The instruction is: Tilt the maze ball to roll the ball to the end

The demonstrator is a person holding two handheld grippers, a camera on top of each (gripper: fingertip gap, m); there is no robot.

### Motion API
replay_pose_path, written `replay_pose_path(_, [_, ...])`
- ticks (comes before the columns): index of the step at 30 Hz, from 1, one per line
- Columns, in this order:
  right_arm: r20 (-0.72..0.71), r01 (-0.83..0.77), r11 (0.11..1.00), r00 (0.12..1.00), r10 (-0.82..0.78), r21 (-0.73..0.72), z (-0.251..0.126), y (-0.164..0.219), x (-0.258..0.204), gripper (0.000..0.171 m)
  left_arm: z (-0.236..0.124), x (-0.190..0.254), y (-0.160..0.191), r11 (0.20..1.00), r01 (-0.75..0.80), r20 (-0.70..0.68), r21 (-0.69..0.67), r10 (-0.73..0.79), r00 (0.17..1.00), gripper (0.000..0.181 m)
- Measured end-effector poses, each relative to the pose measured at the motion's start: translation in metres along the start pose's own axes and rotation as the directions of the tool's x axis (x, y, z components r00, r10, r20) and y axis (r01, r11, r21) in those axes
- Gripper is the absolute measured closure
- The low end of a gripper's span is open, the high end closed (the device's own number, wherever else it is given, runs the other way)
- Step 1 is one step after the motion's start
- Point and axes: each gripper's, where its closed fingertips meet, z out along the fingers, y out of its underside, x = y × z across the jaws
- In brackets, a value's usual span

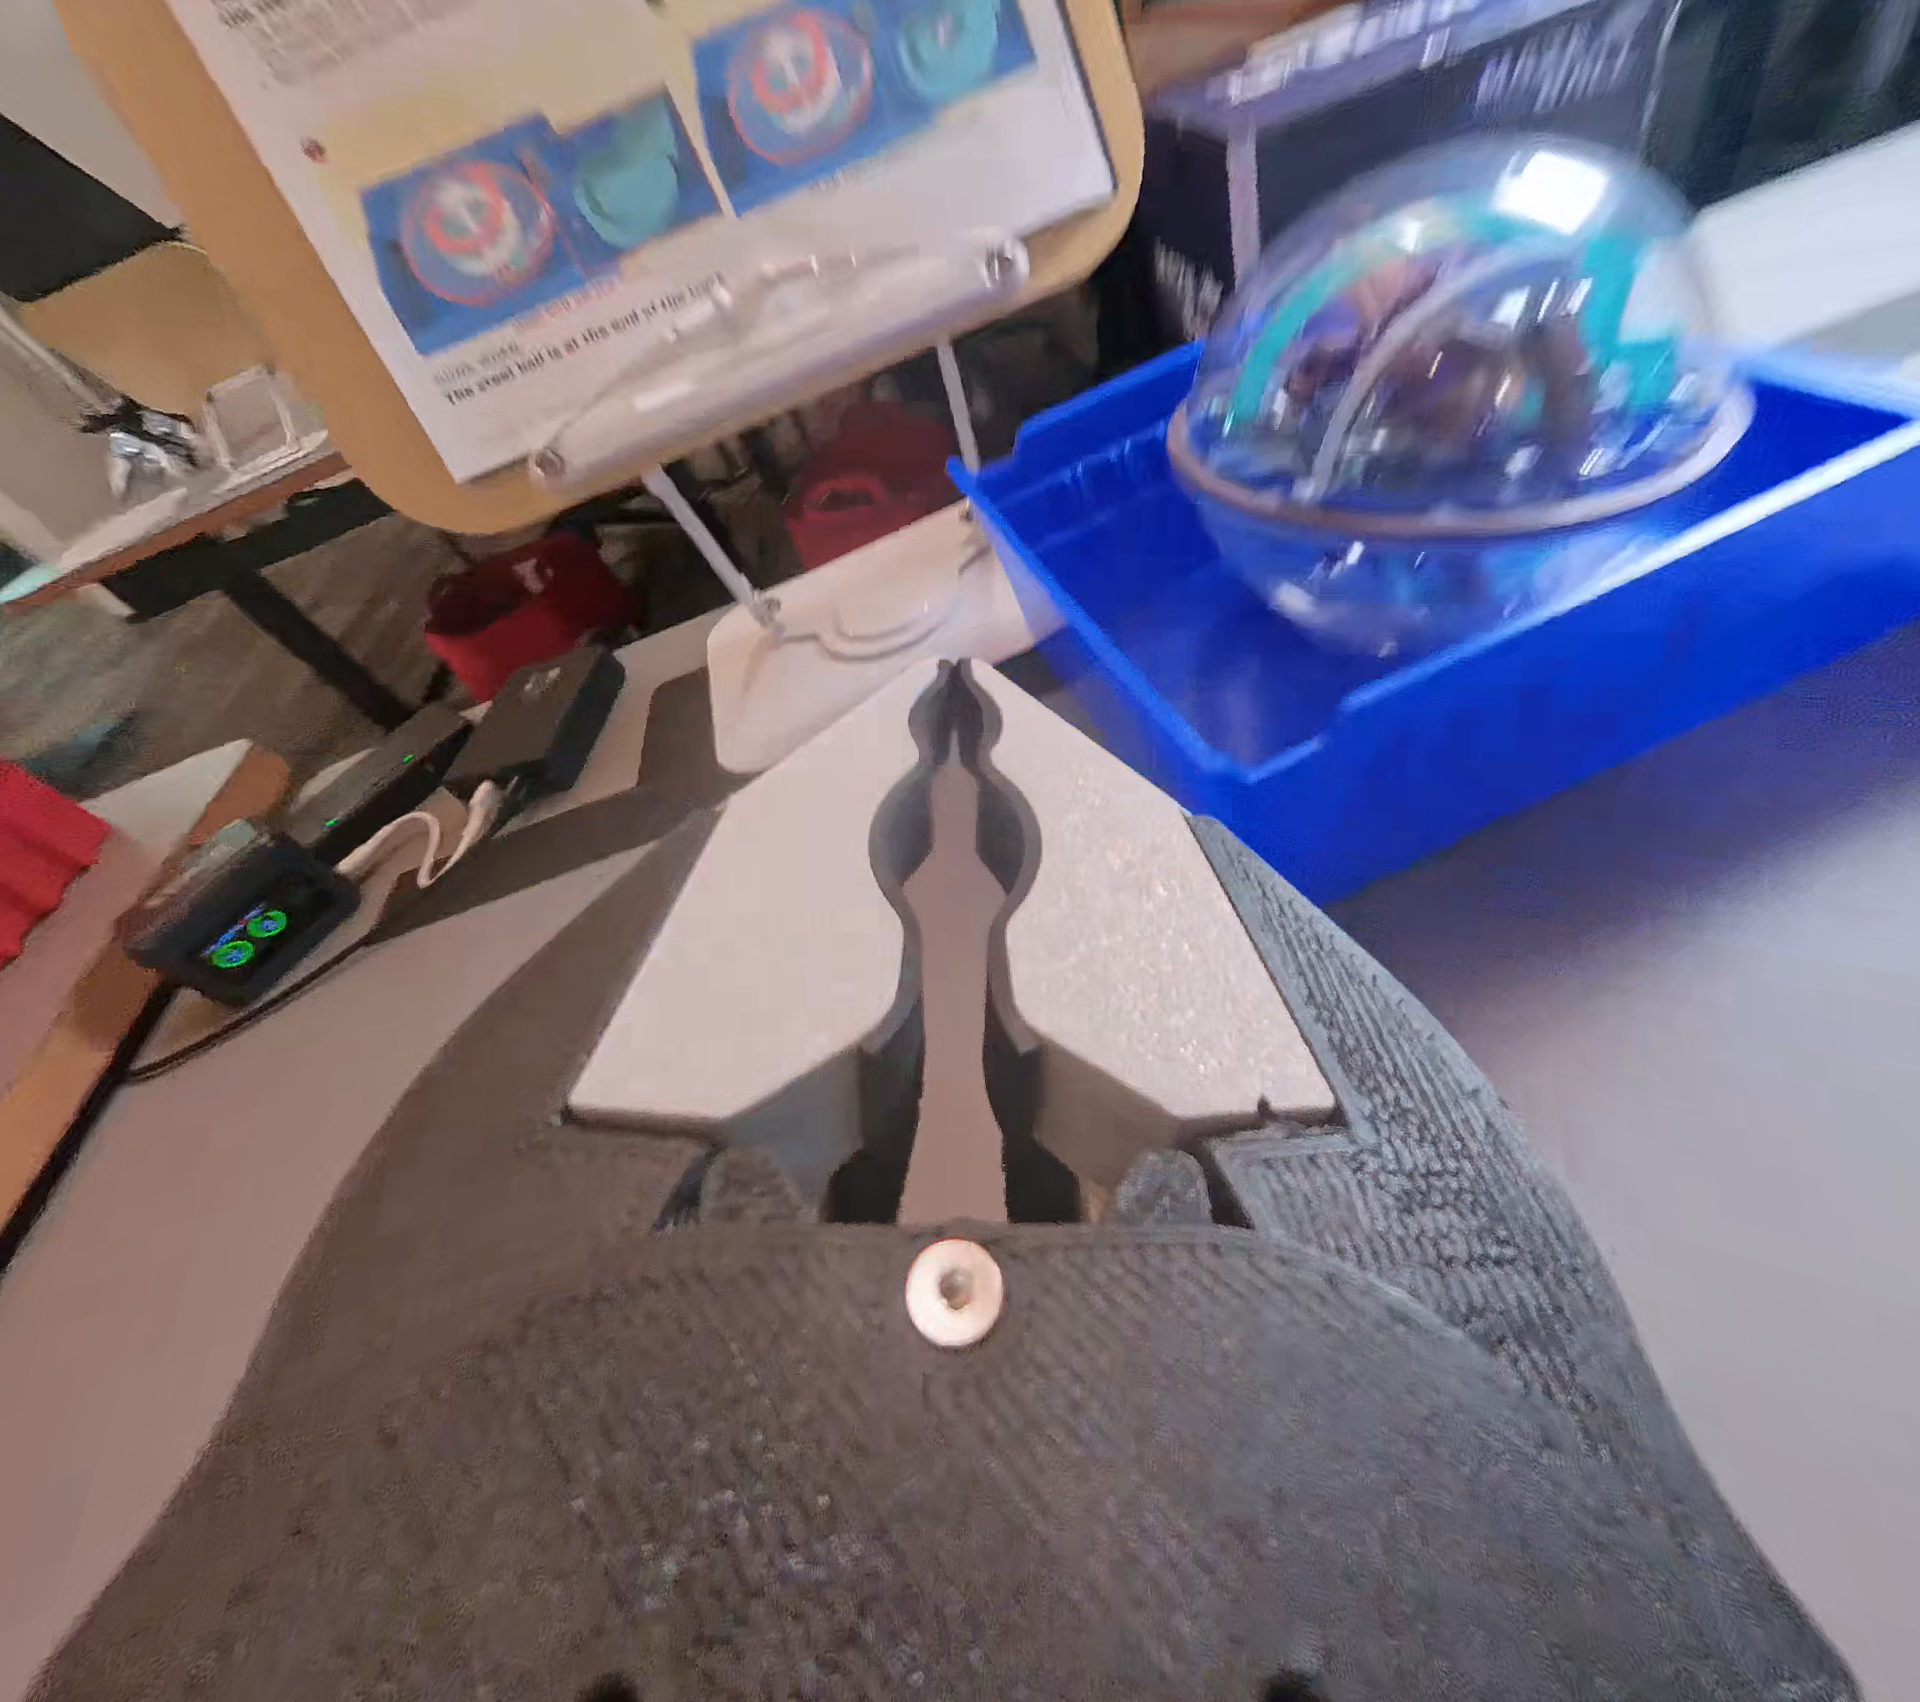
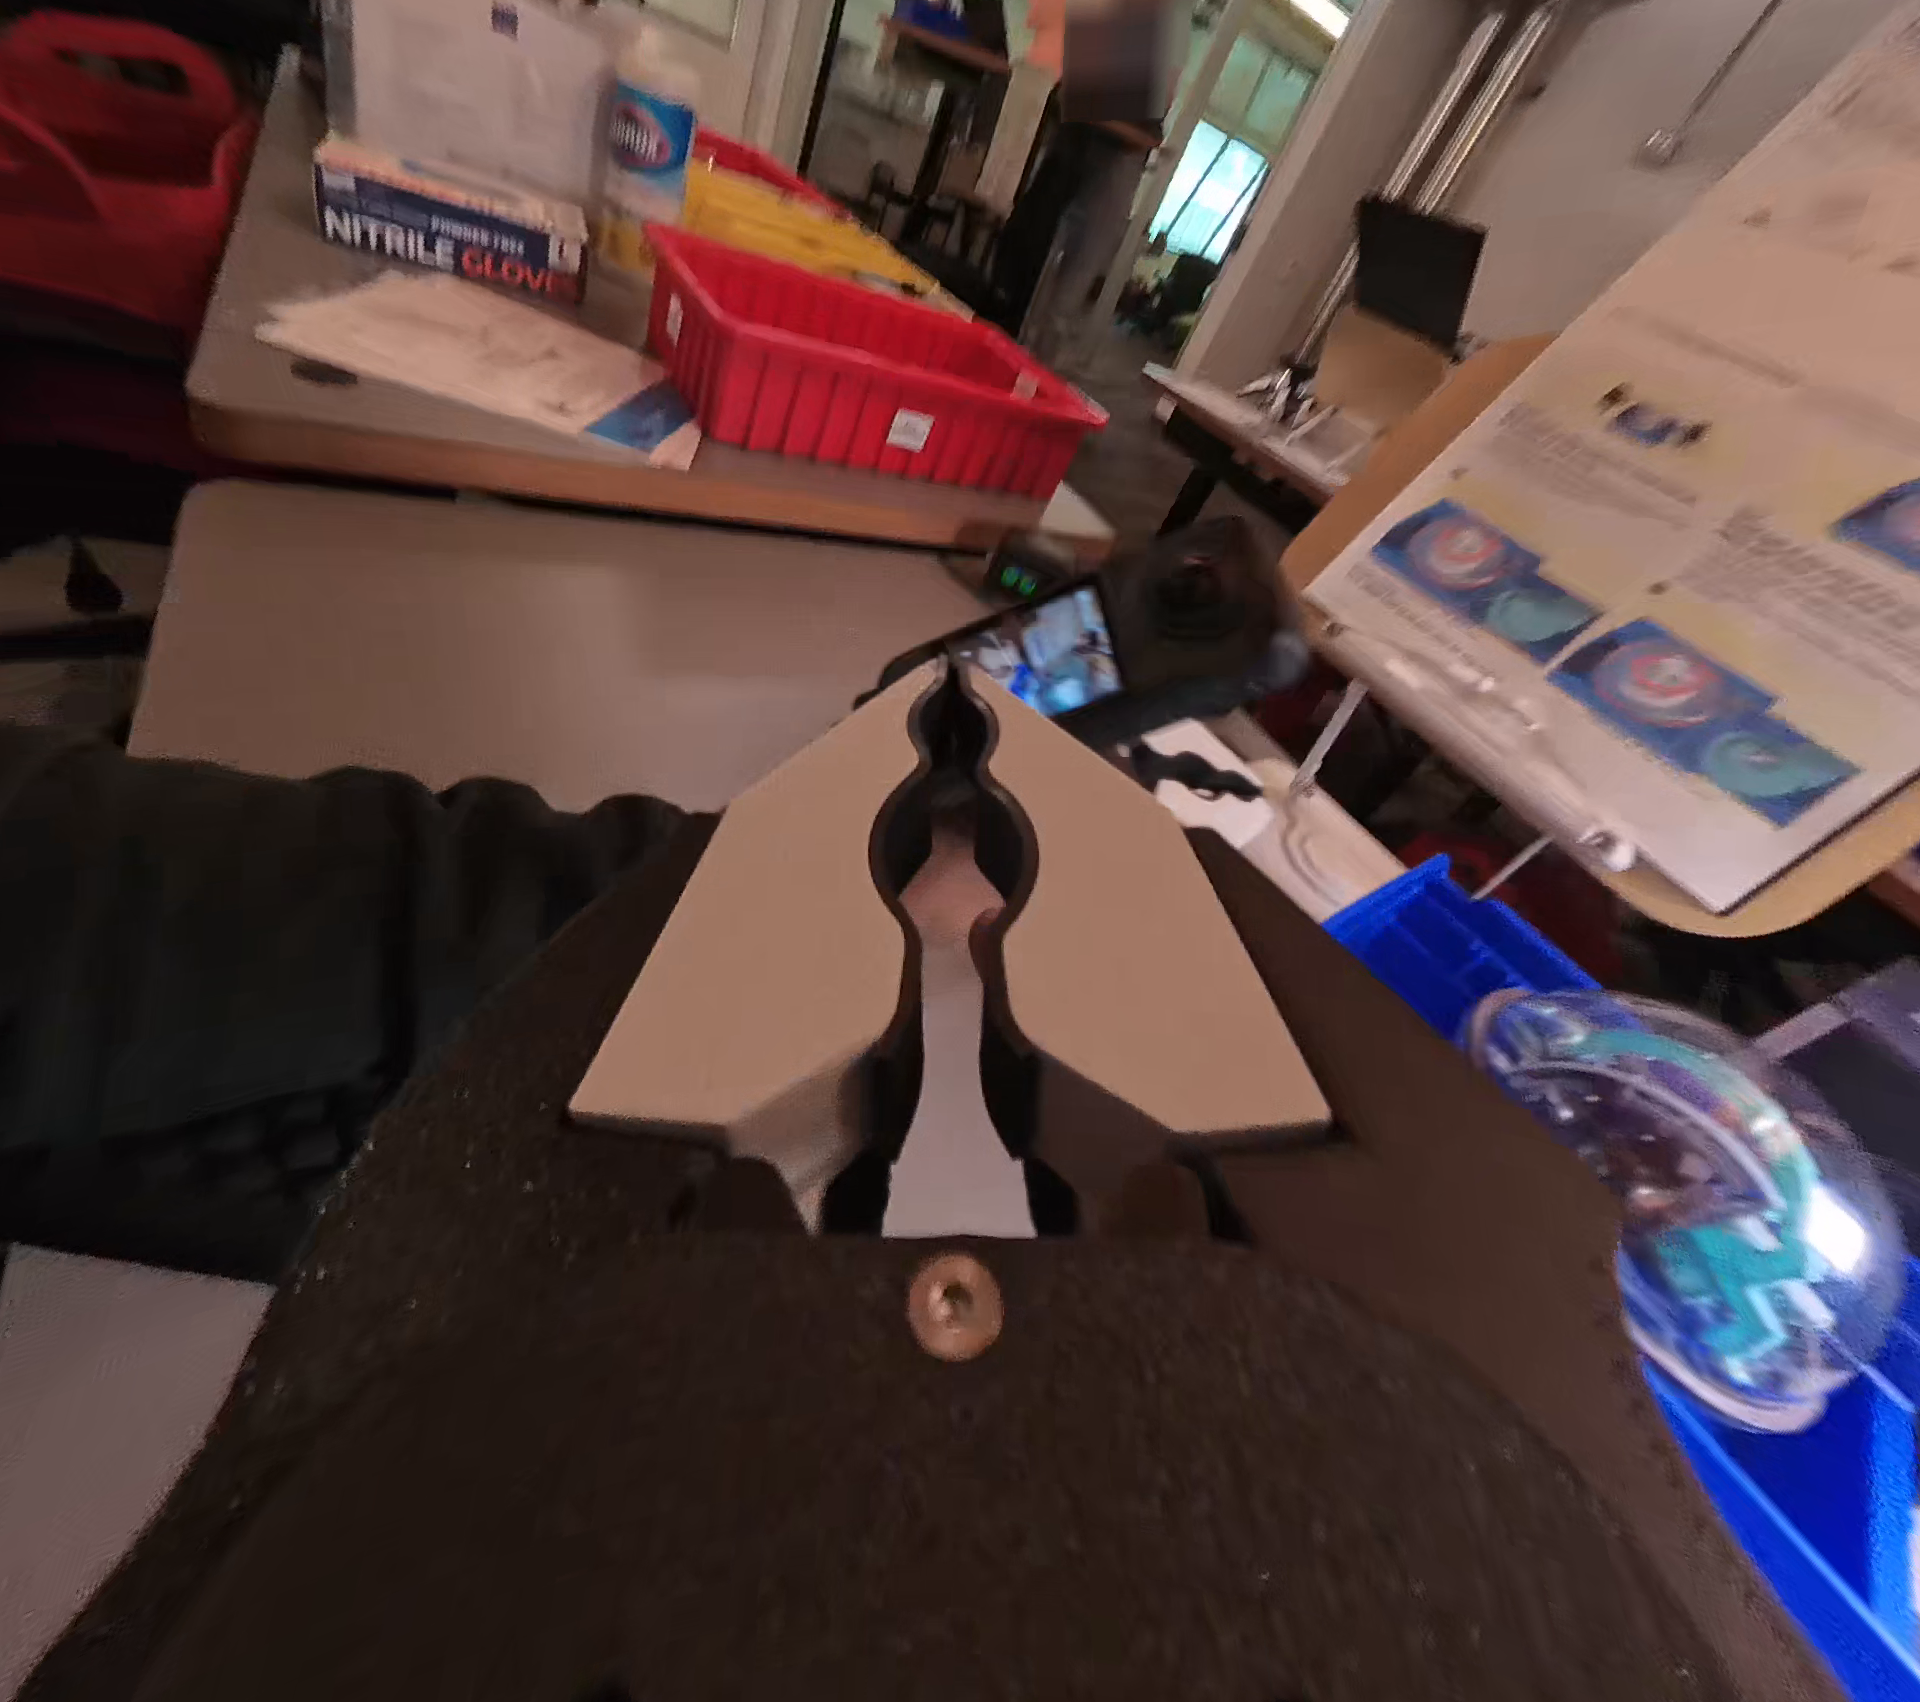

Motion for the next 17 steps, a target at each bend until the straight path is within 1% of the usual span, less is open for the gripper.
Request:
replay_pose_path(1, [0.019,-0.002,0.999,1.0,0.003,-0.04,0.014,0.014,-0.005,0.171,0.005,0.001,0.012,0.998,-0.047,0.019,-0.03,0.047,0.999,0.181])
replay_pose_path(3, [0.061,-0.02,0.997,0.998,0.025,-0.079,0.032,0.036,-0.013,0.171,0.011,-0.001,0.032,0.993,-0.089,0.035,-0.081,0.092,0.995,0.181])
replay_pose_path(5, [0.078,-0.031,0.993,0.996,0.04,-0.115,0.044,0.052,-0.017,0.171,0.014,-0.004,0.043,0.984,-0.141,0.053,-0.111,0.147,0.988,0.181])
replay_pose_path(10, [0.078,-0.041,0.983,0.995,0.055,-0.177,0.057,0.075,-0.016,0.171,0.013,-0.006,0.042,0.978,-0.174,0.072,-0.116,0.183,0.981,0.181])
replay_pose_path(17, [0.091,-0.047,0.98,0.994,0.065,-0.191,0.057,0.078,-0.019,0.171,0.011,-0.01,0.044,0.966,-0.224,0.102,-0.127,0.237,0.966,0.181])
